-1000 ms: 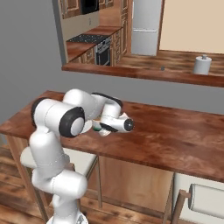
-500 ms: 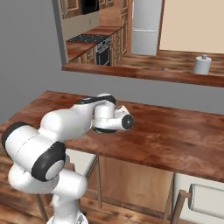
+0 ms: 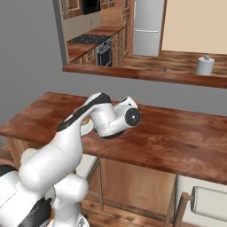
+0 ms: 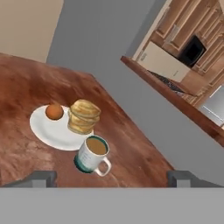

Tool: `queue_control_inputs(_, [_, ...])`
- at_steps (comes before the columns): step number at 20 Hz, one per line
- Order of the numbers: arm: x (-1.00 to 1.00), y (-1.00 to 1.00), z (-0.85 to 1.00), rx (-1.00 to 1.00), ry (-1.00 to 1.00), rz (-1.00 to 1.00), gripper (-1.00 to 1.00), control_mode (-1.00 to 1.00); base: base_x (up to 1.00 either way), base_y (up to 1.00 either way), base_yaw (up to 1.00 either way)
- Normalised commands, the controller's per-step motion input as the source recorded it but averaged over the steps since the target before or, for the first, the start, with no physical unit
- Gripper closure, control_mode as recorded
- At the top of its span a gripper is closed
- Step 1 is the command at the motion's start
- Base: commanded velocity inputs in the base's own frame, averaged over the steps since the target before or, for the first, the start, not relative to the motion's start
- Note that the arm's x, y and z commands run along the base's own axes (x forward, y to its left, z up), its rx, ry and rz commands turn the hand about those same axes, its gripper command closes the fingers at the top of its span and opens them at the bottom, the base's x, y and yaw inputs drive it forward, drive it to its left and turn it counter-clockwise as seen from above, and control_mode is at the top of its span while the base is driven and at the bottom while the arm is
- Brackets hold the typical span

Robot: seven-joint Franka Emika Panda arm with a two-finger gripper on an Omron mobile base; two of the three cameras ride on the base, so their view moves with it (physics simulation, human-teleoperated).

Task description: Pick up the brewed coffee from the coffee machine and place it next to the breakfast plate on the dining counter.

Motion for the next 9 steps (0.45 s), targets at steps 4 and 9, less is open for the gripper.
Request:
queue_control_inputs(4, [-0.58,-0.38,0.76,-0.13,-0.01,0.03,-1.00,-1.00,0.00,0.00,0.00])
queue_control_inputs(9, [-0.62,-0.50,0.20,-0.06,-0.01,0.03,-1.00,-1.00,0.00,0.00,0.00])
